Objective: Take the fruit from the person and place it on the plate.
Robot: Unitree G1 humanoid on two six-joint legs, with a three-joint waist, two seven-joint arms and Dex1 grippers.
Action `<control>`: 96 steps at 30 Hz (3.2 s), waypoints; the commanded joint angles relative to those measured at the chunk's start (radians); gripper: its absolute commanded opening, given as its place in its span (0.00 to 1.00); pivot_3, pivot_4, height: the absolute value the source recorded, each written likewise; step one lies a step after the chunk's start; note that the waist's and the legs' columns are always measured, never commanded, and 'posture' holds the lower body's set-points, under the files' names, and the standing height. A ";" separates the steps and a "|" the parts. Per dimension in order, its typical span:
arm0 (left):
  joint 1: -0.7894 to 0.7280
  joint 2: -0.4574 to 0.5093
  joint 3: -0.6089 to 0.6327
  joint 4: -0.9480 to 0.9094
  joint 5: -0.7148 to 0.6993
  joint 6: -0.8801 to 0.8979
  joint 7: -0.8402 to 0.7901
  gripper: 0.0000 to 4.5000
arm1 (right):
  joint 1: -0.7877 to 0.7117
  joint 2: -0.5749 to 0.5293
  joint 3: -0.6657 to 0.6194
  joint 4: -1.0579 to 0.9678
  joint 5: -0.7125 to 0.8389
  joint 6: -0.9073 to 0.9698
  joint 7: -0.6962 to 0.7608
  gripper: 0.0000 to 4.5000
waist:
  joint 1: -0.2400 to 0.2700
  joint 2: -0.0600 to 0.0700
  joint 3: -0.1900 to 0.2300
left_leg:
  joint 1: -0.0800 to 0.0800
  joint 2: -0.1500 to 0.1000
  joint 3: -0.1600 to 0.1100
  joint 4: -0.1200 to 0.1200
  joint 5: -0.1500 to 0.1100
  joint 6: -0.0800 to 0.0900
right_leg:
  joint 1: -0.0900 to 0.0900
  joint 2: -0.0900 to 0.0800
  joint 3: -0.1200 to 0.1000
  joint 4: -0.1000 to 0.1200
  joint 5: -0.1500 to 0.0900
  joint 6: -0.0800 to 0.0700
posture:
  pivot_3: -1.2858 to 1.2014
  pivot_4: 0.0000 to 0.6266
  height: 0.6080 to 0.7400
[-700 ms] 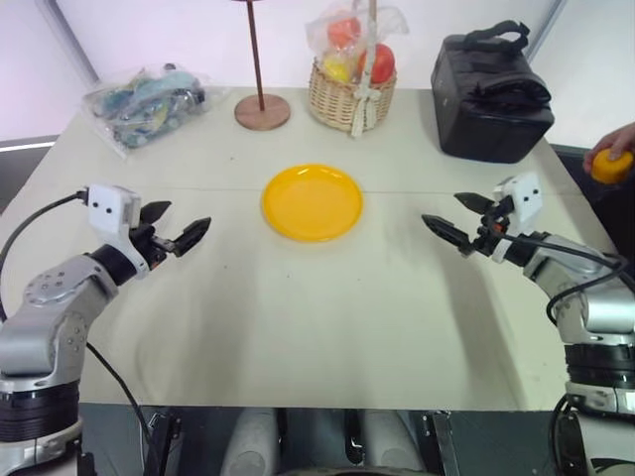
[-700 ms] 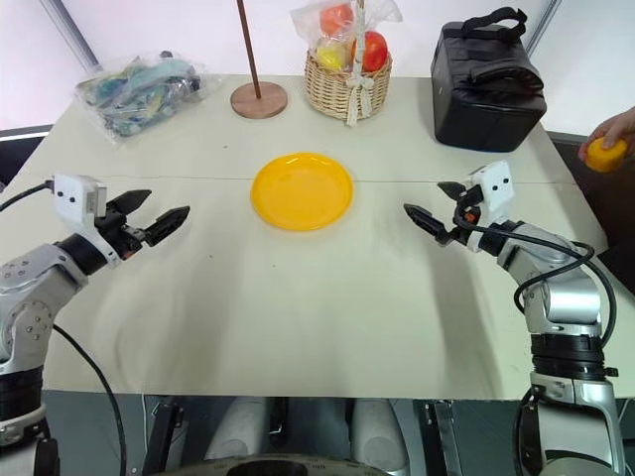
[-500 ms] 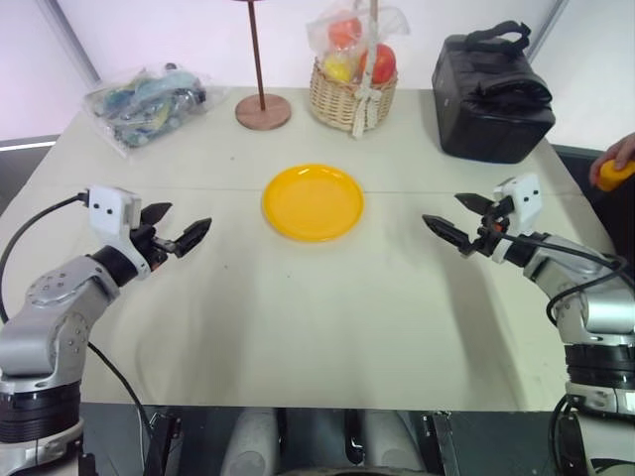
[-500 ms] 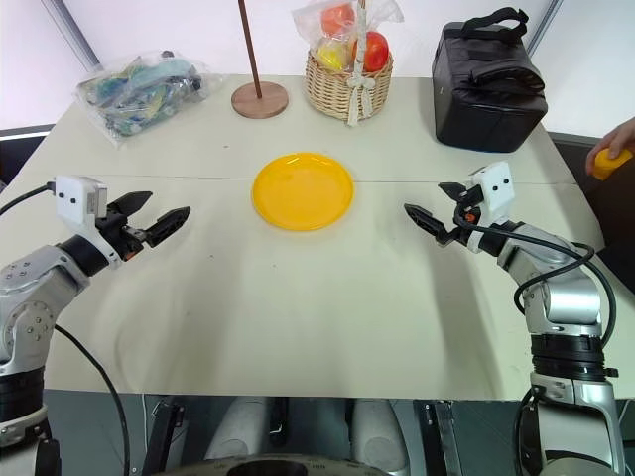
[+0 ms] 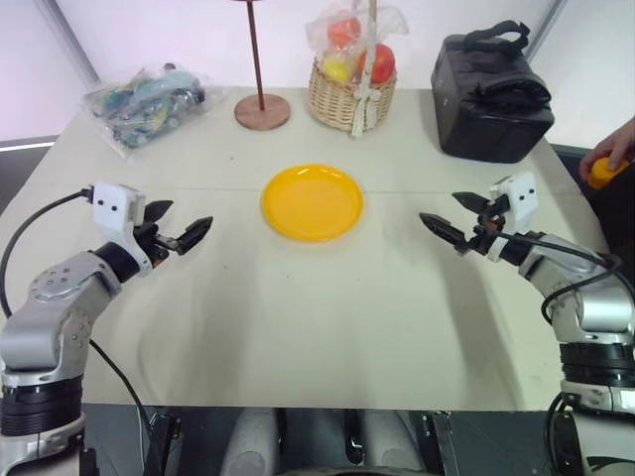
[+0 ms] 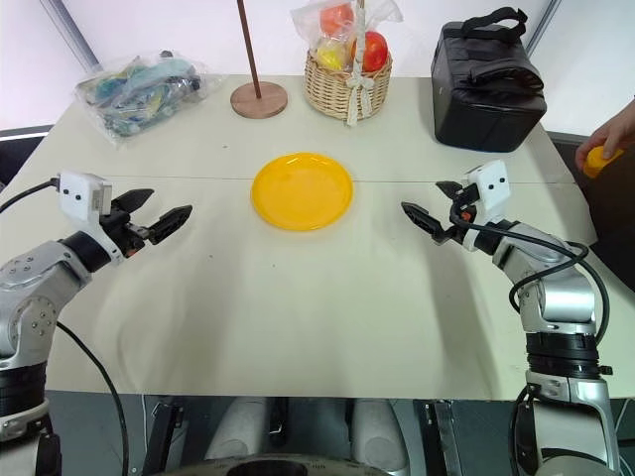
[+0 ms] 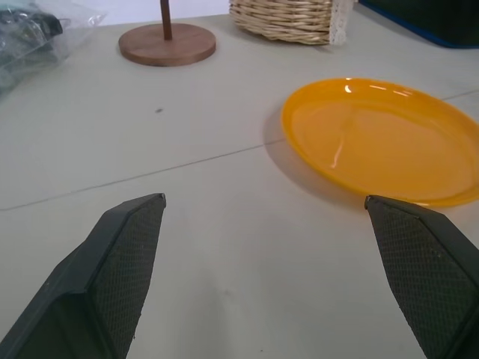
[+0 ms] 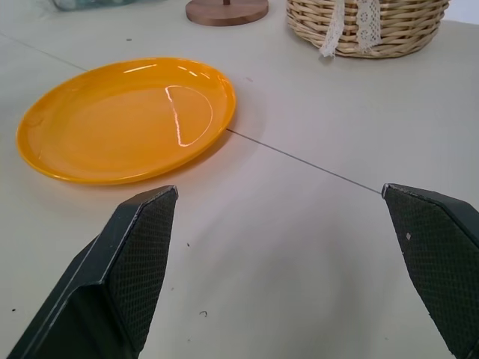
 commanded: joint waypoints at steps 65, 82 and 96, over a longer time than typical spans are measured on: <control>-0.438 0.119 -0.192 0.137 -0.116 0.044 -0.450 0.99 | -0.117 0.233 -0.077 -0.186 0.127 0.036 -0.297 1.00 | -0.003 0.000 0.000 | -0.001 0.000 0.000 0.000 0.000 0.000 | -0.001 0.001 0.000 0.001 0.000 0.000 | 0.52 0.24 1.00; -0.361 0.092 -0.149 0.067 -0.114 0.049 -0.379 1.00 | -0.225 0.269 -0.003 -0.156 0.130 0.059 -0.314 0.71 | -0.002 0.000 0.000 | -0.001 0.000 0.000 0.000 0.000 0.000 | -0.001 0.001 0.000 0.000 0.000 0.000 | 0.52 0.24 1.00; -0.351 0.093 -0.135 0.072 -0.111 0.045 -0.348 1.00 | -0.229 0.291 0.051 -0.143 0.102 0.052 -0.296 0.54 | -0.002 0.000 0.000 | -0.001 0.000 0.000 0.000 0.000 0.000 | -0.001 0.001 0.000 0.000 0.000 0.000 | 0.52 0.24 1.00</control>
